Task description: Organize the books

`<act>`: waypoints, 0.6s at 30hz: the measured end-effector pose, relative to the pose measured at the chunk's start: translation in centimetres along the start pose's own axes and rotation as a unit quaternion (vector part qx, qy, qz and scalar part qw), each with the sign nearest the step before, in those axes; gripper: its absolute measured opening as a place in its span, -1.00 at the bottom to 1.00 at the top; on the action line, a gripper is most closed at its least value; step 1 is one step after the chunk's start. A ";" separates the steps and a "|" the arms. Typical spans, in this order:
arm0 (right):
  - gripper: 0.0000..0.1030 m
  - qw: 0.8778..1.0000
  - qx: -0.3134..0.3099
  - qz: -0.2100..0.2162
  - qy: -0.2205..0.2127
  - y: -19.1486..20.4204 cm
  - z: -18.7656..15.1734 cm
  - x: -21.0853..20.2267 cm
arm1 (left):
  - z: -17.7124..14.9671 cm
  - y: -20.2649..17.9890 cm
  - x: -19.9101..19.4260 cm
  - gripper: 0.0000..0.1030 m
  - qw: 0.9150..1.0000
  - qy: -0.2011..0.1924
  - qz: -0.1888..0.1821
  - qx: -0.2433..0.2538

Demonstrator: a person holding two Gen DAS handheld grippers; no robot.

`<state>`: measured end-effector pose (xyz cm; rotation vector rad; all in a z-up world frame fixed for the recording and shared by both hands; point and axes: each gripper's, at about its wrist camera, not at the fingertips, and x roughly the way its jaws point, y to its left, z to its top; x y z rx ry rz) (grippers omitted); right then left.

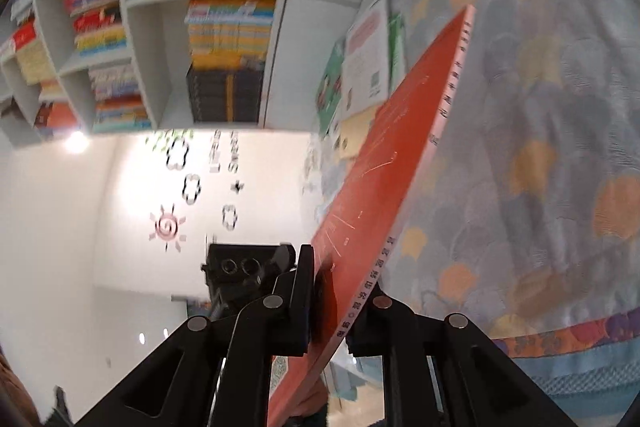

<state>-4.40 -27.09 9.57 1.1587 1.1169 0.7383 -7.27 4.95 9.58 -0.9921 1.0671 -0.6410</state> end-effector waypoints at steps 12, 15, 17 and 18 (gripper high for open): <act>-0.75 0.991 -0.097 0.018 0.093 3.1 -2.8 8.1 | -0.7 1.1 -10.9 -0.60 0.988 -0.120 0.093 -0.009; -0.75 0.989 -0.095 0.023 0.110 3.9 -4.0 11.2 | -0.4 2.6 -14.4 -0.60 0.983 -0.144 0.114 -0.013; -0.75 0.989 -0.089 0.024 0.118 4.3 -5.1 13.5 | 0.2 3.8 -16.6 -0.60 0.979 -0.152 0.133 -0.009; -0.75 0.989 -0.084 0.025 0.119 4.5 -5.8 15.2 | 0.7 4.5 -17.9 -0.60 0.978 -0.155 0.142 -0.005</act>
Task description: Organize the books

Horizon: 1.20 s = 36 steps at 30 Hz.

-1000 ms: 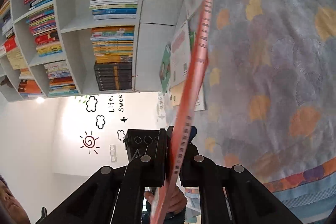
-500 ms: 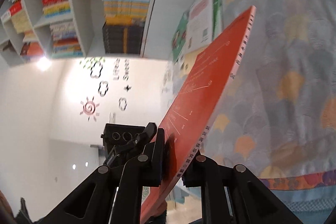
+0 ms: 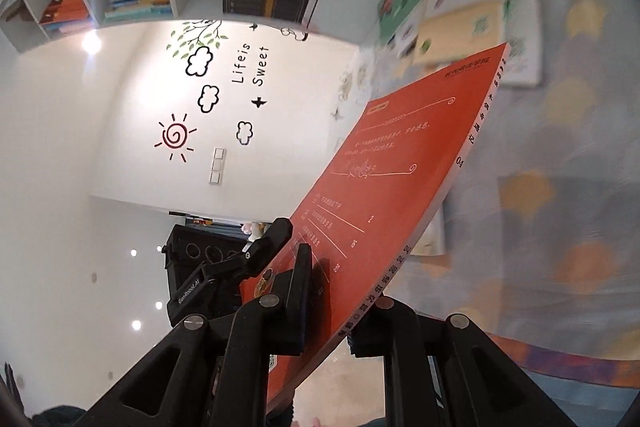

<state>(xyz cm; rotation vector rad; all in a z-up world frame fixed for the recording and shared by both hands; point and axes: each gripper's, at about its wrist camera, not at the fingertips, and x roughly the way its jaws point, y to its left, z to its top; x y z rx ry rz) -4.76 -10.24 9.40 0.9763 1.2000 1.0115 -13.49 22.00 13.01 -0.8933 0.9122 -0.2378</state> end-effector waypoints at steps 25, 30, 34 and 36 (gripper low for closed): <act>-0.60 0.995 0.002 -0.043 -0.090 1.2 -1.1 23.1 | 12.2 10.2 -4.0 -0.60 0.988 0.088 0.072 0.103; -0.45 0.991 0.048 0.073 -0.101 -0.8 -0.7 25.6 | 12.7 8.3 -3.2 -0.53 0.986 0.089 0.056 0.130; -0.45 0.964 0.151 0.176 -0.131 -3.6 -1.3 26.8 | 12.6 6.1 -1.7 -0.53 0.979 0.098 0.077 0.164; -0.25 0.947 0.198 0.212 -0.137 -5.2 -2.0 27.0 | 12.3 4.5 -1.2 -0.53 0.975 0.099 0.072 0.185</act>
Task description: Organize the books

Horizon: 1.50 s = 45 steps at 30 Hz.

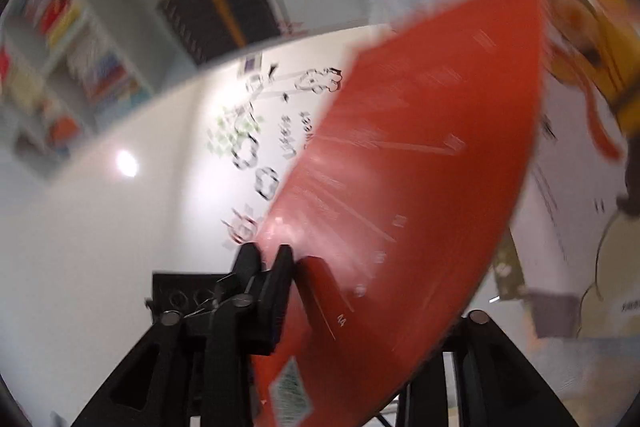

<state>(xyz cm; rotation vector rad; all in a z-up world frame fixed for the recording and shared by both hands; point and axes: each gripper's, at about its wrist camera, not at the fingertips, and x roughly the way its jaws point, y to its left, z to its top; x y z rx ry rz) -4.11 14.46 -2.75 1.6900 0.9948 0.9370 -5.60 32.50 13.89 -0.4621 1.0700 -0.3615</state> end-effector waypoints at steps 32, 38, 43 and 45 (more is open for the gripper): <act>1.00 0.883 -0.014 -0.466 -0.048 4.5 1.9 -17.1 | -1.5 -4.3 0.3 -0.39 0.997 -0.005 -0.059 0.039; 1.00 0.868 -0.018 -0.496 0.000 3.1 1.0 -16.3 | -2.4 -0.7 -1.0 -0.39 0.999 -0.017 -0.038 -0.005; 1.00 0.698 -0.291 -0.654 -0.028 7.2 -4.0 -10.8 | -3.4 -1.8 -0.6 -0.16 0.999 -0.023 0.035 0.024; 1.00 0.596 -0.407 -0.690 -0.049 10.0 -6.3 -8.9 | -3.8 -2.9 0.7 0.06 0.996 -0.012 0.076 0.055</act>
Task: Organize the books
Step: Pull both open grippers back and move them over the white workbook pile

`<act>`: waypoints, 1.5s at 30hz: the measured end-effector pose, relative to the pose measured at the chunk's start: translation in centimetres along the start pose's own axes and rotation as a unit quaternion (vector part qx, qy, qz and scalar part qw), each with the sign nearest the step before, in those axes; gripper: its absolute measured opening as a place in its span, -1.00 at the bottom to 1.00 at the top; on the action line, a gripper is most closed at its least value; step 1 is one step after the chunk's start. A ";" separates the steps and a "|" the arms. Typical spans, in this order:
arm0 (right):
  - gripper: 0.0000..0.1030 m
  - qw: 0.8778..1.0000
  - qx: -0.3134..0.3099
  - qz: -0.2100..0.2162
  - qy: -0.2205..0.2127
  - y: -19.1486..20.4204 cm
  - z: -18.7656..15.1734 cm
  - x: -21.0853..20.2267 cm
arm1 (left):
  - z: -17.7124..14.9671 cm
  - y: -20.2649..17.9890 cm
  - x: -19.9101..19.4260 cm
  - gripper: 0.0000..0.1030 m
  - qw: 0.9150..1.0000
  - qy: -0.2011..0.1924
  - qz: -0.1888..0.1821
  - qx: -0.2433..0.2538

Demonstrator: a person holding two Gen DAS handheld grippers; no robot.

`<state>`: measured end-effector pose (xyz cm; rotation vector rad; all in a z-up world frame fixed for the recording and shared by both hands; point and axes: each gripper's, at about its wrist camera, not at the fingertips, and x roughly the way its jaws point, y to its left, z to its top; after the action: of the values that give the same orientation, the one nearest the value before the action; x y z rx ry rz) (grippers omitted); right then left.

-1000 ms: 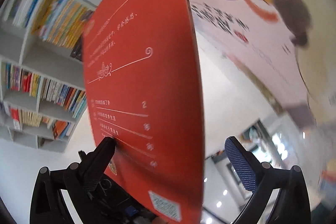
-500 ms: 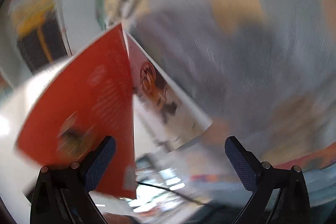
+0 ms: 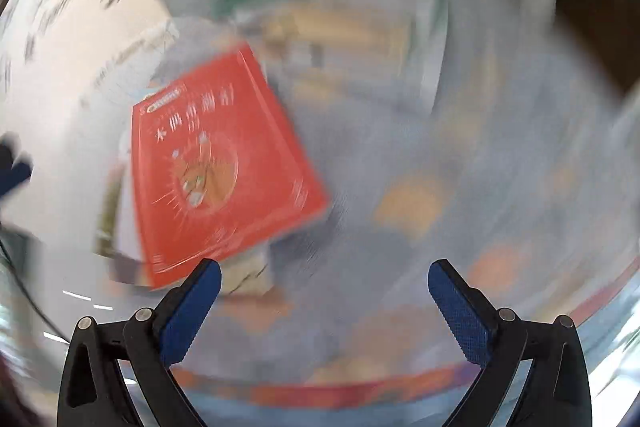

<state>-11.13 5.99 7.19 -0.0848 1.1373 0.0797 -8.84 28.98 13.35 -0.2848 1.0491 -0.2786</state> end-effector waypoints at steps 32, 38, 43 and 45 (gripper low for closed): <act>1.00 0.966 0.230 -0.118 0.023 -15.4 -4.8 -7.7 | -3.8 -16.6 14.5 0.99 0.978 0.195 -0.032 0.065; 1.00 0.966 0.250 -0.058 0.019 -22.0 -4.7 -5.0 | -2.7 -21.8 14.8 0.99 0.989 0.138 0.033 0.047; 1.00 0.969 0.247 -0.003 -0.013 -27.9 -3.0 -4.6 | -2.3 -25.4 16.2 0.99 0.989 0.133 0.058 0.015; 1.00 0.973 0.229 0.007 -0.016 -29.5 -2.1 -4.5 | -2.3 -26.8 17.0 0.99 0.990 0.131 0.055 0.002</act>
<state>-11.80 -23.64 11.19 0.3349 1.0984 -0.1690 -5.27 -2.19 8.17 -0.1884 1.3196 -0.2227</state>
